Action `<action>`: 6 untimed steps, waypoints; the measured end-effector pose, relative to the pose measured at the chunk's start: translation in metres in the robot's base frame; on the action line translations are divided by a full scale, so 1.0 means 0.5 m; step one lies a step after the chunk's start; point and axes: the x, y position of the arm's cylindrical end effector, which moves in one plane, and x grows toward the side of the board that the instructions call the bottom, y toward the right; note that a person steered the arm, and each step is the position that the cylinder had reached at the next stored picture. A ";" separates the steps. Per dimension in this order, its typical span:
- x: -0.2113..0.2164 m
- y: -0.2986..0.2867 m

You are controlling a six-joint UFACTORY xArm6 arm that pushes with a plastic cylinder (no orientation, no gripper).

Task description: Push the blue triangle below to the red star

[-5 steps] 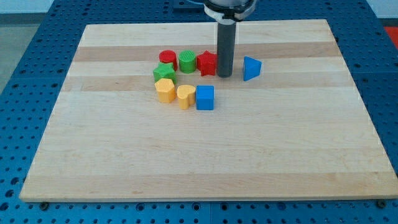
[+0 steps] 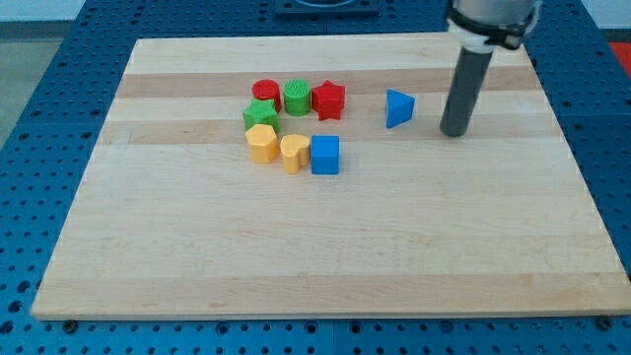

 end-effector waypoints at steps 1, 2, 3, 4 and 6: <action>-0.028 0.015; -0.044 0.012; -0.064 -0.009; -0.093 -0.027; -0.095 -0.102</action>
